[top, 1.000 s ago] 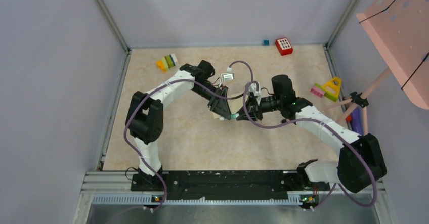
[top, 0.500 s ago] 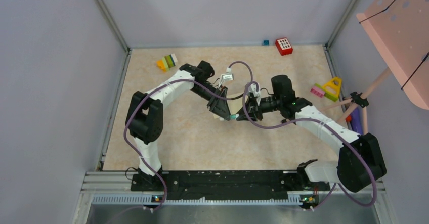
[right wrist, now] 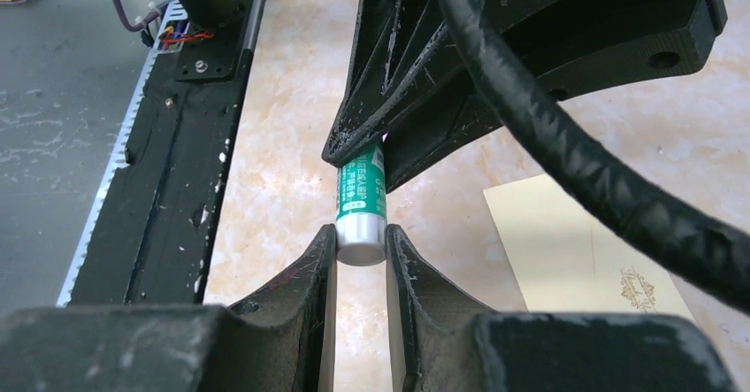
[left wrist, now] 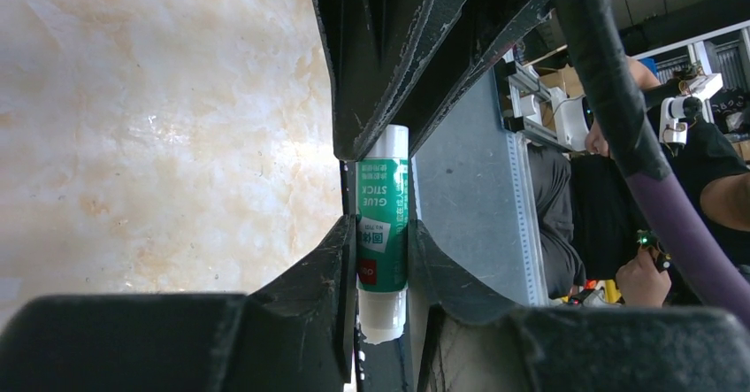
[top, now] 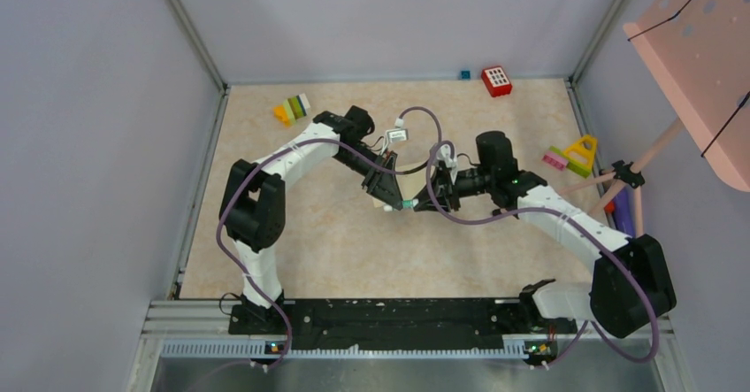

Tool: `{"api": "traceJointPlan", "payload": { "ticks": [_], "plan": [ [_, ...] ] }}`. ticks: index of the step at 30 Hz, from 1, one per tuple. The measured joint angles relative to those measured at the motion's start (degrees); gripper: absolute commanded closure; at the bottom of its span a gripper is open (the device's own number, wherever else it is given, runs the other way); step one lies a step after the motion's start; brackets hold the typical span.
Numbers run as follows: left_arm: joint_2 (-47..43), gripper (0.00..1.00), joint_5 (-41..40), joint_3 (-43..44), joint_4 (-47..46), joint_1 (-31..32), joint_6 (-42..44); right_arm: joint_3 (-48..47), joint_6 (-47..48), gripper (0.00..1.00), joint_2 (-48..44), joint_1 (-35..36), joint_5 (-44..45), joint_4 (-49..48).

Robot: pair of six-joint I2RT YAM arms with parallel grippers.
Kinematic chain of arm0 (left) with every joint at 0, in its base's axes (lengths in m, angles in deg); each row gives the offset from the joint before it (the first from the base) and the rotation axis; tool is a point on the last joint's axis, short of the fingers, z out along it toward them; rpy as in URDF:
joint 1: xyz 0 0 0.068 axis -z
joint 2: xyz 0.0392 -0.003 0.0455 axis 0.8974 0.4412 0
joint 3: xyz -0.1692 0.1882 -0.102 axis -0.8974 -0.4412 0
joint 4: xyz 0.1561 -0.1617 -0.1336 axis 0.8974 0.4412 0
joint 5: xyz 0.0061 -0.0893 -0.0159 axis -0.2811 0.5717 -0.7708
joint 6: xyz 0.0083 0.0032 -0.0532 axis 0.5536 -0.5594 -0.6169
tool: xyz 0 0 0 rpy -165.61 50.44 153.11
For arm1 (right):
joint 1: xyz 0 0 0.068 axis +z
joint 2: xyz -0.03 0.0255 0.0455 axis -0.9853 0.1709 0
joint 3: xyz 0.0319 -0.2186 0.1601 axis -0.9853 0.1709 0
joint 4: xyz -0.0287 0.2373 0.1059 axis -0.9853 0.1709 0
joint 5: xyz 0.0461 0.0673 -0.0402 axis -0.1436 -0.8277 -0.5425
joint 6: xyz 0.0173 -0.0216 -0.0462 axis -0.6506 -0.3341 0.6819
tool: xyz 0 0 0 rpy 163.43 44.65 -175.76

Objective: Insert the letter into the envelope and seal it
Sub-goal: Screw the solid glue.

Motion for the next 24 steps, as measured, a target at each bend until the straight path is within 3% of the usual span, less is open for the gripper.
{"api": "traceJointPlan", "payload": {
  "ticks": [2,5,7,12,18,24],
  "plan": [
    [0.00,0.98,-0.02,0.00,-0.04,0.00,-0.11,0.44,-0.48,0.86,-0.13,0.00,-0.02,-0.79],
    [-0.09,1.00,-0.04,0.00,-0.37,0.00,-0.42,1.27,-1.64,0.57,-0.55,-0.13,0.13,-2.32],
    [-0.26,1.00,-0.09,0.00,-0.44,0.00,-0.72,1.36,-2.05,0.46,-0.76,-0.24,0.85,-2.71],
    [-1.90,1.00,-0.74,0.00,-0.50,-0.15,-1.53,1.49,-2.23,0.46,-2.91,-2.86,1.42,-3.41],
    [-3.54,1.00,-0.50,0.13,-0.37,-0.44,-1.46,8.22,-2.23,0.51,-12.28,-5.49,-0.57,-13.42],
    [-3.54,1.00,-0.02,0.13,-0.31,-0.48,-1.46,11.74,-3.32,0.52,-12.09,-5.25,-5.03,-23.98]
  ]
}}
